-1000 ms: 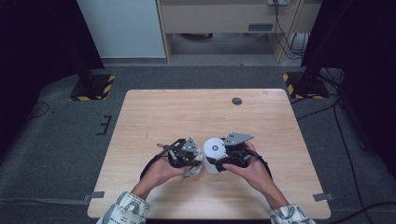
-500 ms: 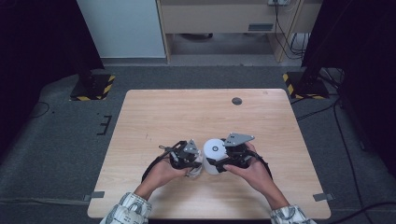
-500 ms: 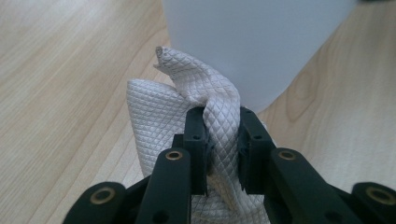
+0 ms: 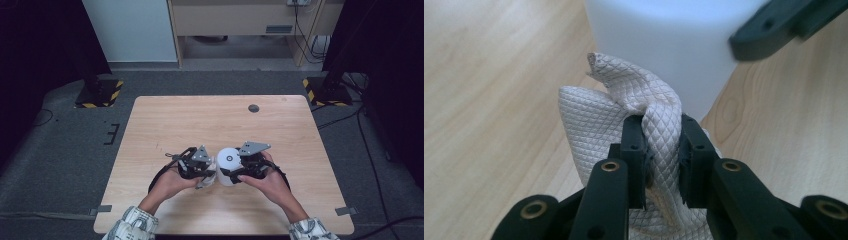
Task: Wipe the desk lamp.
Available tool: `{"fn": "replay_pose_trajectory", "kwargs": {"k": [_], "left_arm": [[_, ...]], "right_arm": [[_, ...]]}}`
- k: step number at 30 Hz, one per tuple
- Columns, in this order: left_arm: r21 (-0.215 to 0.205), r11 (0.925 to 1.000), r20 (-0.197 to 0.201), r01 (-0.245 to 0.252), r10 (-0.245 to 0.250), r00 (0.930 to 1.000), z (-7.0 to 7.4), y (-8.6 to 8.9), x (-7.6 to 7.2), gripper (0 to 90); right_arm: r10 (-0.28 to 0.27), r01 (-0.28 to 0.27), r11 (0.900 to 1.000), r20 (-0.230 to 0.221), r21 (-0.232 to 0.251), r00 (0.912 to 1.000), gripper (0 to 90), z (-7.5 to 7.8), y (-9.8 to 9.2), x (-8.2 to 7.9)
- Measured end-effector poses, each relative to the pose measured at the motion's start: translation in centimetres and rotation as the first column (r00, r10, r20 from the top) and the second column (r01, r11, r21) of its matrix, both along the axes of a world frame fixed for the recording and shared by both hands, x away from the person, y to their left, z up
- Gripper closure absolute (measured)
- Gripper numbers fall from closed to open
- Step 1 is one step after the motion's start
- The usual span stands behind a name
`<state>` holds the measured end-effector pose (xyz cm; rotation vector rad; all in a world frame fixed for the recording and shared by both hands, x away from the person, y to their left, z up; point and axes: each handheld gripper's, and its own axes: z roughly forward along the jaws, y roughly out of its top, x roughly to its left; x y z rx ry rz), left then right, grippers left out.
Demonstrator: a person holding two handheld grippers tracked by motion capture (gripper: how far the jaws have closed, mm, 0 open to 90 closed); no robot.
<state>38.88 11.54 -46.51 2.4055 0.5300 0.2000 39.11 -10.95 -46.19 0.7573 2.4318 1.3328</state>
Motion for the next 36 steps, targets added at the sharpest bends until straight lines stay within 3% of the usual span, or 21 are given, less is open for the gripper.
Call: {"fn": "replay_pose_trajectory", "kwargs": {"k": [2,6,9,10,11,12,16,19,22,25,31,36], "left_arm": [[0.026,0.9997,0.001,0.001,-0.001,1.0,-0.9,-0.2,0.1,75.7],[0.023,0.9997,-0.021,-0.01,0.01,0.9997,-2.0,-0.1,0.4,75.7],[0.005,0.9999,-0.024,-0.012,0.012,0.9996,-1.6,0.1,0.3,75.7],[-0.023,0.9996,-0.018,-0.018,0.017,0.9997,-0.8,0.5,0.0,75.7],[-0.023,0.9996,-0.018,-0.018,0.017,0.9997,-0.8,0.5,0.0,75.7],[-0.041,0.999,0.002,-0.017,0.017,0.9998,0.2,0.7,-0.3,75.7],[-0.044,0.999,0.024,-0.007,0.008,0.9997,1.3,0.8,-1.0,75.7],[-0.049,0.9988,0.018,-0.003,0.003,0.9998,1.0,0.7,-1.3,75.7],[-0.034,0.9994,0.003,0.001,-0.001,1.0,-0.5,0.3,-1.4,75.7],[-0.037,0.9993,0.003,0.0,0.0,1.0,-0.9,0.3,-1.4,75.7],[-0.086,0.996,0.012,0.023,-0.022,0.9997,1.0,0.2,-2.1,75.7],[-0.059,0.9975,0.003,0.039,-0.038,0.9993,0.0,-0.4,-2.3,75.8]], "right_arm": [[0.001,-0.001,1.0,-0.001,-0.005,1.0,9.1,0.1,0.1,0.0],[-0.002,0.002,1.0,0.0,-0.004,1.0,9.1,0.0,0.2,0.1],[-0.004,0.004,1.0,-0.001,-0.003,1.0,9.1,0.0,0.2,0.1],[-0.008,0.008,1.0,0.0,-0.001,1.0,9.2,0.0,0.3,0.2],[-0.008,0.008,1.0,0.0,-0.001,1.0,9.2,0.0,0.3,0.2],[-0.012,0.012,1.0,-0.001,-0.001,0.9999,9.1,0.0,0.4,0.3],[-0.016,0.016,1.0,0.0,-0.006,0.9999,9.1,0.0,0.8,0.4],[-0.014,0.014,1.0,0.003,-0.005,0.9999,9.1,0.0,0.9,0.4],[-0.014,0.014,1.0,-0.003,-0.005,0.9999,9.1,0.0,0.9,0.4],[-0.015,0.015,1.0,-0.005,-0.007,0.9999,9.1,0.1,0.8,0.4],[-0.015,0.015,1.0,-0.003,-0.006,0.9999,9.1,0.1,0.8,0.4],[-0.015,0.015,1.0,-0.001,-0.007,0.9999,9.1,0.1,0.9,0.4]]}}
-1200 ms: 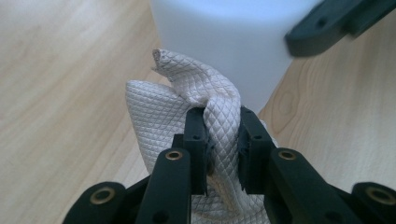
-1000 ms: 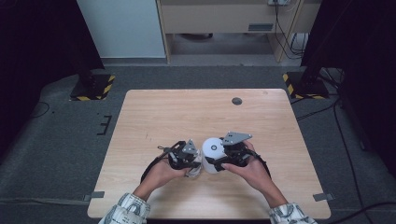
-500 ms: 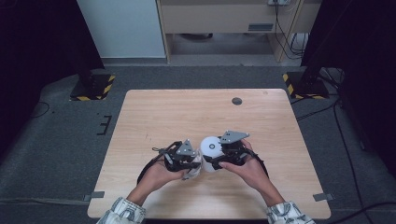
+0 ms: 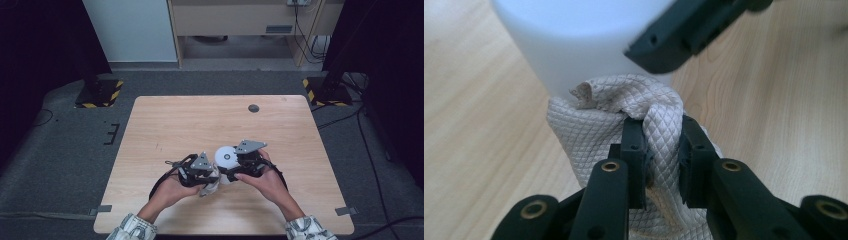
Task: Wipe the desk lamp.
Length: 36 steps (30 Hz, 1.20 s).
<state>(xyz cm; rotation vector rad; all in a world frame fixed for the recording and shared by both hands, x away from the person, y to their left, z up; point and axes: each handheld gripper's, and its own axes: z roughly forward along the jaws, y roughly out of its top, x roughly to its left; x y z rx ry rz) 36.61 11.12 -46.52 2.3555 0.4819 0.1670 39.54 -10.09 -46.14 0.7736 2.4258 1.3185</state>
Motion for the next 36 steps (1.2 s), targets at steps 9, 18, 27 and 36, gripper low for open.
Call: {"fn": "replay_pose_trajectory", "kwargs": {"k": [9,18,27,36], "left_arm": [[-0.019,0.9998,-0.014,0.008,-0.009,0.9999,0.0,-0.1,-0.1,75.8],[-0.012,0.9999,0.006,0.01,-0.01,0.9999,0.5,-0.4,-0.3,75.8],[0.001,1.0,-0.011,-0.004,0.004,0.9999,-0.6,-0.1,-0.1,75.7],[-0.011,0.9999,-0.012,0.0,0.0,0.9999,-0.4,0.1,-0.3,75.7]], "right_arm": [[-0.005,0.005,1.0,0.0,-0.005,1.0,9.2,0.1,0.1,-0.1],[-0.002,0.002,1.0,-0.004,-0.004,1.0,9.2,0.1,0.0,-0.1],[-0.008,0.008,1.0,-0.008,-0.008,0.9999,8.8,0.2,0.1,-0.1],[-0.021,0.019,0.996,0.026,0.092,0.9994,12.4,2.2,-1.0,-0.2]]}}
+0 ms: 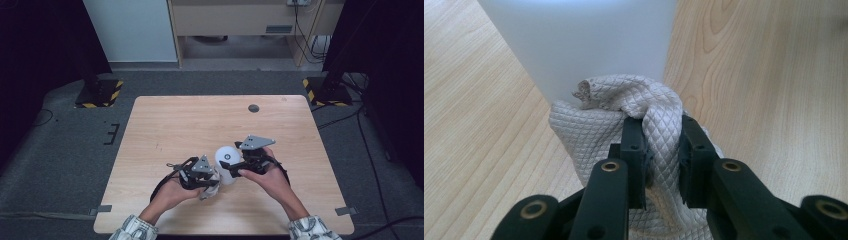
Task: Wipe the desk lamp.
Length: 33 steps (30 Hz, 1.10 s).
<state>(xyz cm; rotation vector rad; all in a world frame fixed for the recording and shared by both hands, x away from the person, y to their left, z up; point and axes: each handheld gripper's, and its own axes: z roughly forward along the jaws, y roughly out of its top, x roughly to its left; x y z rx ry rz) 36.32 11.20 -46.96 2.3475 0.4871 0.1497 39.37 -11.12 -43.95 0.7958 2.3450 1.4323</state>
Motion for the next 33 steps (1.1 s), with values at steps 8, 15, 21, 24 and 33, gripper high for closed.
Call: {"fn": "replay_pose_trajectory", "kwargs": {"k": [8,15,21,24,33], "left_arm": [[0.0,1.0,0.005,0.001,-0.001,1.0,0.1,0.2,0.0,75.7],[-0.025,0.9997,0.017,0.008,-0.007,0.9998,1.5,0.1,-0.2,75.7],[-0.028,0.9992,0.062,0.028,-0.027,0.9977,3.7,-0.7,-0.7,75.7],[-0.026,0.9993,0.056,0.028,-0.026,0.9981,3.5,-0.9,-0.6,75.7],[0.017,0.9995,-0.002,0.028,-0.028,0.9996,0.1,-1.5,0.0,75.7]], "right_arm": [[-0.008,0.008,1.0,-0.036,-0.001,0.9993,23.5,0.1,-0.4,1.1],[-0.004,0.005,1.0,-0.069,0.007,0.9976,24.1,-0.2,-0.4,1.6],[0.024,-0.024,1.0,-0.079,0.011,0.9966,26.4,-0.2,-0.1,1.5],[0.024,-0.023,1.0,-0.08,0.007,0.9965,26.5,-0.1,-0.1,1.6],[0.033,-0.031,0.999,-0.088,0.017,0.9956,26.6,-0.2,-0.2,1.7]]}}
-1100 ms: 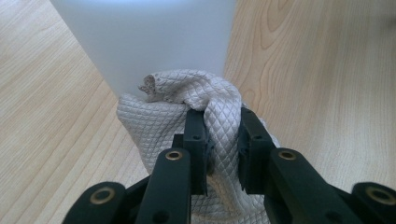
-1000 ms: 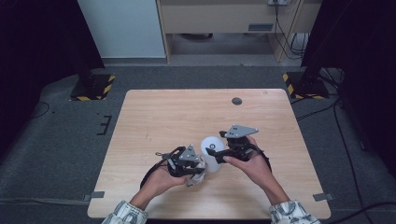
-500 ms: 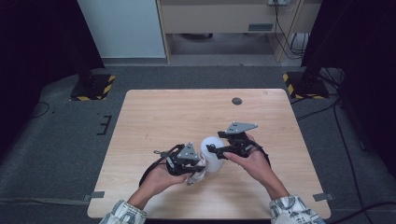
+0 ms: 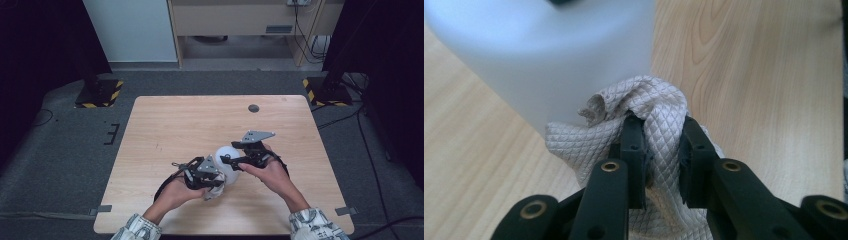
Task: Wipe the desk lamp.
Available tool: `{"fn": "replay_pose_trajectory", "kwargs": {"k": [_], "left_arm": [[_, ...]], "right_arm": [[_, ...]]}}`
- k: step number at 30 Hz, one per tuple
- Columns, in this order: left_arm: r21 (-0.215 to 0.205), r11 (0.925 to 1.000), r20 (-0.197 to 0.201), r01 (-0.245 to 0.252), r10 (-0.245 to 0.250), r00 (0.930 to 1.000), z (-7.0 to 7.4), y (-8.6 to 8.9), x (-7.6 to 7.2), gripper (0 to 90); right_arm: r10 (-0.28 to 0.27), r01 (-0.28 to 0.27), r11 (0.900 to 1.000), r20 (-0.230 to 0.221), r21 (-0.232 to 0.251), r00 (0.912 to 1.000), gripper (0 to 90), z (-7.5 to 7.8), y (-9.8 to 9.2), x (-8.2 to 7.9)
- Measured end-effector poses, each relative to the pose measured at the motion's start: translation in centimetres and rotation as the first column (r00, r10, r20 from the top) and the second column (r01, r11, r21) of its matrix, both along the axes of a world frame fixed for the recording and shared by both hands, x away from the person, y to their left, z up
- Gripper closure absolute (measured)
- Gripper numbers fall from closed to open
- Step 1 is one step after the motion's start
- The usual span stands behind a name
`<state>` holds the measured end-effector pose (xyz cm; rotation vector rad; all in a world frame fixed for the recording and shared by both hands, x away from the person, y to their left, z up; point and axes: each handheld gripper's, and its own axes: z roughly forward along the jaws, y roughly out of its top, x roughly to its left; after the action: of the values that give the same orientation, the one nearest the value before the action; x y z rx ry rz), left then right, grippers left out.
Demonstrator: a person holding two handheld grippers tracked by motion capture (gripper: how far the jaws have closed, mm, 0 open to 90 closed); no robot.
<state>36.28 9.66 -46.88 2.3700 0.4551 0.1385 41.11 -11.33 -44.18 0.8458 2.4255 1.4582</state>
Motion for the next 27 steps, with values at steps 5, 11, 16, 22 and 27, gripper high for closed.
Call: {"fn": "replay_pose_trajectory", "kwargs": {"k": [5,11,16,22,27], "left_arm": [[0.03,0.9995,-0.01,0.007,-0.007,0.9999,-1.1,-0.1,0.2,75.7],[-0.02,0.9998,-0.001,0.005,-0.005,1.0,0.0,-0.1,-0.2,75.7],[-0.069,0.9976,0.033,0.01,-0.008,0.9994,1.9,-0.4,-0.6,75.7],[-0.021,0.9997,0.021,0.012,-0.012,0.9997,0.6,-1.0,-0.6,75.7],[0.029,0.9995,-0.006,0.01,-0.01,0.9999,-1.4,-1.3,-0.3,75.7]], "right_arm": [[0.0,0.0,1.0,0.009,-0.003,1.0,26.7,0.0,0.0,-0.1],[0.001,-0.001,1.0,0.013,-0.006,0.9999,26.8,0.0,0.0,-0.1],[-0.001,0.001,1.0,0.018,-0.009,0.9998,26.8,0.1,0.1,-0.2],[0.001,-0.001,1.0,0.021,-0.011,0.9998,26.8,0.1,0.1,-0.2],[0.004,-0.004,1.0,0.023,-0.011,0.9997,27.3,0.1,0.1,-0.2]]}}
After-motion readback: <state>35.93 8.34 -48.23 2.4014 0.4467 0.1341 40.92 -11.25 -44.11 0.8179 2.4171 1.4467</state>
